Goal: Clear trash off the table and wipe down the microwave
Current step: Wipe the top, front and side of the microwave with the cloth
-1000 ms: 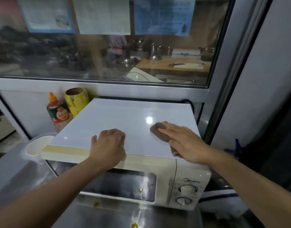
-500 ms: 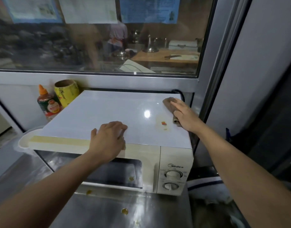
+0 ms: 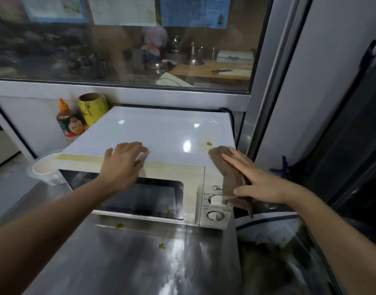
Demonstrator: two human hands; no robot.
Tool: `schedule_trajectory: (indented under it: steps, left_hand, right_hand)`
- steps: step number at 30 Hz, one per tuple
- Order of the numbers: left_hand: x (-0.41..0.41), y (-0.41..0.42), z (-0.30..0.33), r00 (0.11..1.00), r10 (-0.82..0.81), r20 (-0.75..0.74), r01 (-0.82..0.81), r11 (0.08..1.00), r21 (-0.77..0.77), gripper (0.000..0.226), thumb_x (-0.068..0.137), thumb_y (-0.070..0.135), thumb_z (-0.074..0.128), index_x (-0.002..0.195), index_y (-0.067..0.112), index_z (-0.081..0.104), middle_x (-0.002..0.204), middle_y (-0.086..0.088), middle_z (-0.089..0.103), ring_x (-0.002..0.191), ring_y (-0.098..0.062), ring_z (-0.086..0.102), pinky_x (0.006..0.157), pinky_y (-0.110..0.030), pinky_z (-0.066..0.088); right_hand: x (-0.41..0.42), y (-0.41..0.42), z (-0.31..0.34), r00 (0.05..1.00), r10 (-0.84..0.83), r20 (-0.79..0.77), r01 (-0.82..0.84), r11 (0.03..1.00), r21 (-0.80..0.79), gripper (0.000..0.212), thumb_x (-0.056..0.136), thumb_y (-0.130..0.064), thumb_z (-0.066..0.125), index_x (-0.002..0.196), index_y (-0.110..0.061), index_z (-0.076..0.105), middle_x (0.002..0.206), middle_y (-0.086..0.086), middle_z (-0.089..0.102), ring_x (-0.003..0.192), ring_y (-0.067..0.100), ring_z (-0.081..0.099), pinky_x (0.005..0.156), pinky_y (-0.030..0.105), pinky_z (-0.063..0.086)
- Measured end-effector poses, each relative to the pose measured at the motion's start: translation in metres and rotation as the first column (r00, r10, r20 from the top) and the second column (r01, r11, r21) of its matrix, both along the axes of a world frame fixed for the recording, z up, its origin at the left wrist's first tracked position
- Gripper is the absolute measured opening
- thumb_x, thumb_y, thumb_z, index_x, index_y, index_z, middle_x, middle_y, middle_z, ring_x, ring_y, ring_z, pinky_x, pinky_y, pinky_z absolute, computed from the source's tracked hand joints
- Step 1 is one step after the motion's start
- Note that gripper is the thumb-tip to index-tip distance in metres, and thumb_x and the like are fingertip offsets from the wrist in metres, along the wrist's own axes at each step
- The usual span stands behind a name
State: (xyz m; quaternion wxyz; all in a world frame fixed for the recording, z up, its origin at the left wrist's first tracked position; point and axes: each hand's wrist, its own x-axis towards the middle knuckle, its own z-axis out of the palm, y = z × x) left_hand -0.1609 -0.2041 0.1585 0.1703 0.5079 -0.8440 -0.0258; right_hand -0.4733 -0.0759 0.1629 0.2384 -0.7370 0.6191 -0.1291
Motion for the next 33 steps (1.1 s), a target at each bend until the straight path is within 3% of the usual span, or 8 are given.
schedule_trajectory:
  steps: [4, 9, 12, 15, 21, 24, 29, 33]
  left_hand:
    - [0.036, -0.005, 0.001, 0.997, 0.040, 0.069, -0.042, 0.999, 0.020, 0.034, 0.099, 0.029, 0.035, 0.128, 0.024, 0.052, 0.141, 0.003, 0.046, 0.131, -0.026, 0.037, 0.107, -0.052, 0.027]
    - [0.040, -0.008, -0.001, 0.999, 0.033, 0.019, -0.033, 0.999, -0.011, 0.032, 0.096, 0.021, 0.043, 0.125, 0.023, 0.057, 0.135, 0.000, 0.052, 0.120, -0.030, 0.045, 0.099, -0.048, 0.035]
    - [0.042, -0.011, -0.003, 1.000, 0.026, 0.010, -0.025, 1.000, -0.013, 0.034, 0.095, 0.024, 0.040, 0.124, 0.024, 0.057, 0.134, 0.001, 0.053, 0.116, -0.031, 0.047, 0.096, -0.046, 0.036]
    - [0.045, -0.012, -0.003, 1.000, 0.000, 0.012, 0.000, 1.000, 0.005, 0.044, 0.090, 0.033, 0.030, 0.124, 0.026, 0.056, 0.133, 0.001, 0.052, 0.115, -0.030, 0.046, 0.095, -0.045, 0.036]
    - [0.057, -0.021, 0.003, 0.992, -0.037, -0.120, 0.053, 0.989, 0.135, 0.038, 0.091, 0.014, 0.048, 0.128, 0.021, 0.052, 0.135, 0.003, 0.052, 0.122, -0.026, 0.042, 0.102, -0.042, 0.034]
    - [0.082, -0.026, 0.010, 0.984, -0.051, -0.172, 0.066, 0.994, 0.084, 0.035, 0.089, 0.007, 0.051, 0.123, 0.017, 0.058, 0.132, 0.002, 0.056, 0.124, -0.024, 0.046, 0.104, -0.043, 0.035]
    - [0.136, -0.044, 0.011, 0.993, 0.027, -0.114, -0.024, 0.999, 0.026, 0.030, 0.090, 0.008, 0.052, 0.116, 0.017, 0.064, 0.129, -0.002, 0.057, 0.122, -0.029, 0.045, 0.098, -0.042, 0.035]
    - [0.152, -0.051, 0.004, 0.989, -0.009, -0.146, 0.011, 1.000, 0.014, 0.031, 0.087, 0.005, 0.051, 0.112, 0.017, 0.065, 0.122, -0.005, 0.060, 0.115, -0.030, 0.048, 0.095, -0.040, 0.036]
  right_hand:
    - [0.004, 0.000, -0.008, 0.938, -0.049, -0.343, -0.031, 0.974, -0.225, 0.091, 0.085, -0.044, 0.059, 0.146, -0.033, -0.008, 0.152, -0.013, -0.023, 0.140, 0.004, -0.023, 0.117, 0.032, -0.009]
    - [0.030, 0.002, -0.023, 0.893, -0.175, -0.414, 0.010, 0.928, -0.372, 0.086, 0.087, -0.046, 0.054, 0.149, -0.021, 0.000, 0.154, -0.006, -0.016, 0.145, 0.014, -0.009, 0.113, 0.026, -0.006]
    - [0.064, -0.013, -0.022, 0.839, -0.226, -0.495, 0.019, 0.921, -0.389, 0.084, 0.088, -0.050, 0.050, 0.150, -0.015, 0.004, 0.158, 0.008, -0.005, 0.146, 0.023, -0.002, 0.114, 0.030, -0.005]
    - [0.118, -0.041, -0.021, 0.841, -0.215, -0.497, 0.001, 0.918, -0.397, 0.083, 0.089, -0.053, 0.044, 0.149, -0.013, 0.003, 0.158, 0.012, -0.004, 0.146, 0.026, -0.002, 0.118, 0.037, 0.003]
    - [0.196, -0.091, -0.021, 0.882, -0.163, -0.442, -0.023, 0.922, -0.386, 0.078, 0.093, -0.050, 0.041, 0.149, -0.015, -0.002, 0.158, 0.010, -0.007, 0.145, 0.027, -0.006, 0.117, 0.036, 0.000]
    - [0.187, -0.086, -0.018, 0.880, -0.117, -0.459, -0.072, 0.925, -0.373, 0.078, 0.093, -0.051, 0.040, 0.149, -0.017, -0.003, 0.158, 0.006, -0.009, 0.146, 0.022, -0.005, 0.114, 0.032, -0.005]
    - [0.143, -0.057, -0.017, 0.849, -0.170, -0.500, -0.036, 0.926, -0.376, 0.076, 0.091, -0.047, 0.046, 0.150, -0.020, 0.005, 0.159, 0.002, -0.001, 0.145, 0.017, 0.001, 0.113, 0.026, -0.013]
    - [0.152, -0.055, -0.023, 0.834, -0.263, -0.485, 0.058, 0.916, -0.396, 0.076, 0.087, -0.038, 0.059, 0.147, -0.012, 0.022, 0.156, 0.010, 0.014, 0.143, 0.025, 0.018, 0.115, 0.029, 0.004]
